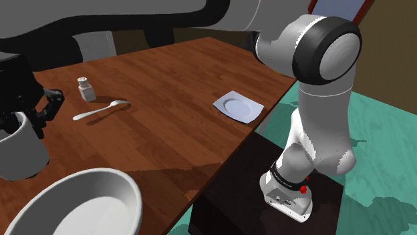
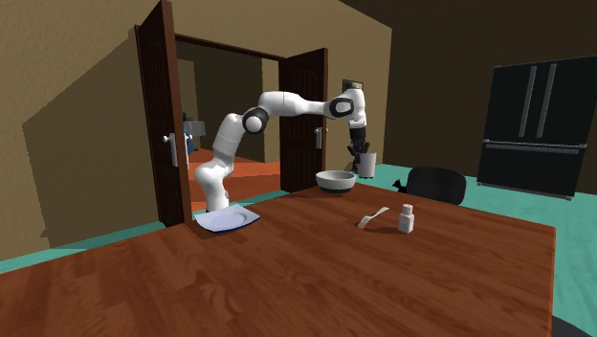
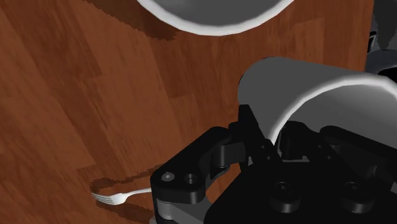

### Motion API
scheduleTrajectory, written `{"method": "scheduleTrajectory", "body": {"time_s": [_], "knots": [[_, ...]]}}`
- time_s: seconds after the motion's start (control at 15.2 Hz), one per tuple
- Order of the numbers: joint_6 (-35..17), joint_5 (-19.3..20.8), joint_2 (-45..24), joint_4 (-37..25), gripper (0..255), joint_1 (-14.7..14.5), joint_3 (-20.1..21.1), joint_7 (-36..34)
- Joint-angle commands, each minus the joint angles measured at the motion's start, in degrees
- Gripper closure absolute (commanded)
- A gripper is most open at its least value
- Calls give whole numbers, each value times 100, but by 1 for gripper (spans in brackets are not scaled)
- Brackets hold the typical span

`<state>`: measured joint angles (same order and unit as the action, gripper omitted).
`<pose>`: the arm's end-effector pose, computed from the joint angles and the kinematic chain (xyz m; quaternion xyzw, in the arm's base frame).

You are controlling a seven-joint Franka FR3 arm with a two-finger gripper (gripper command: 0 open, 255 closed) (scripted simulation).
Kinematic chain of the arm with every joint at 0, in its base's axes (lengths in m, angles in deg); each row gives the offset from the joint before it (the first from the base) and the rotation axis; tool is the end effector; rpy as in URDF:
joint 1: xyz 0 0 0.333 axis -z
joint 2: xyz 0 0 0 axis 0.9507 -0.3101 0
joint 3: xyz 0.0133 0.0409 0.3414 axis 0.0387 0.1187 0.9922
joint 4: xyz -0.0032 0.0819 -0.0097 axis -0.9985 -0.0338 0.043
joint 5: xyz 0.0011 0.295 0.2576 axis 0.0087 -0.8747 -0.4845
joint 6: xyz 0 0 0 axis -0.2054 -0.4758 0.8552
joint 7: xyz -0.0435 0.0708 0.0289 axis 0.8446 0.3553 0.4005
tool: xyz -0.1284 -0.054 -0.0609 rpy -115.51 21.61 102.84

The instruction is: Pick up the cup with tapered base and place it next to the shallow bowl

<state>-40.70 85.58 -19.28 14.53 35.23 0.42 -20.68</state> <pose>0.4516 0.5555 0.5233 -0.9946 0.0814 -0.0420 0.0480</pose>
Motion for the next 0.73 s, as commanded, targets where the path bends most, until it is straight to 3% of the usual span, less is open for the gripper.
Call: {"method": "scheduleTrajectory", "body": {"time_s": [0.0, 0.66], "knots": [[-179, -7, 27, 199, 255, 33, -4, 0], [-973, 2, 71, 1044, 255, 119, -21, -51]]}}
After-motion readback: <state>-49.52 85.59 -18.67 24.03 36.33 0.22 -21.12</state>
